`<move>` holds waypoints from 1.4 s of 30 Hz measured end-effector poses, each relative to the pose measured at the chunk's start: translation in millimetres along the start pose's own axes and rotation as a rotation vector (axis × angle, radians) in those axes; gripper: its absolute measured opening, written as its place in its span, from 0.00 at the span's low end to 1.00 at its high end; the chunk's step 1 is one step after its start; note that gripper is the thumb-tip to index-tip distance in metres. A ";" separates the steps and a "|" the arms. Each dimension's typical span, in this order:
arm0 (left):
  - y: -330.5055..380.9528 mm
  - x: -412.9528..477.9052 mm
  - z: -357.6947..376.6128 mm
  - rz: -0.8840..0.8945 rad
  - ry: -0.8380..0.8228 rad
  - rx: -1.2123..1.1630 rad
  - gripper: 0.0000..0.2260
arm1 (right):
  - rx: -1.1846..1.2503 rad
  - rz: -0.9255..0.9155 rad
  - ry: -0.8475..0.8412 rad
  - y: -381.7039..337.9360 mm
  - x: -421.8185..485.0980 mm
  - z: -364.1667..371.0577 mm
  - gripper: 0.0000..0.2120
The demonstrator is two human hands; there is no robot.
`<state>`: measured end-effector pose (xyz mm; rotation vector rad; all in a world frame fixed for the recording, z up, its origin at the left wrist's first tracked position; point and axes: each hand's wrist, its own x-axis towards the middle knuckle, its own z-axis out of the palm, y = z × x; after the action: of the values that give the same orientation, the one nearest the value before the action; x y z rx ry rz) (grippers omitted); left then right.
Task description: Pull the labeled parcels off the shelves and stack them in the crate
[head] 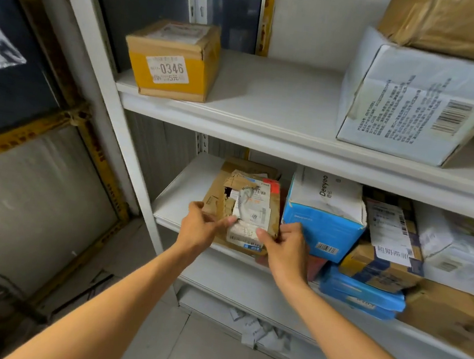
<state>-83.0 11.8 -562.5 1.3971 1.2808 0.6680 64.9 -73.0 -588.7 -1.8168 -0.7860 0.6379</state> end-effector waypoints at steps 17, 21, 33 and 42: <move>24.5 -93.5 -2.2 -0.022 0.080 -0.227 0.20 | -0.065 -0.198 -0.331 -40.0 -38.8 -57.6 0.22; 35.5 -109.8 2.9 -0.010 0.114 -0.281 0.20 | -0.053 -0.248 -0.378 -53.4 -45.2 -78.1 0.21; 38.4 -156.0 -12.4 0.098 0.099 -0.271 0.33 | 0.014 -0.355 -0.491 -62.8 -66.9 -93.6 0.23; 46.1 -175.0 -19.8 0.131 0.052 -0.385 0.33 | 0.242 -0.108 -0.438 -74.2 -72.1 -86.0 0.18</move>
<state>-131.9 -137.8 -471.0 1.1562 1.0380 0.9890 64.3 -158.1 -484.5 -1.4209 -1.0380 1.0321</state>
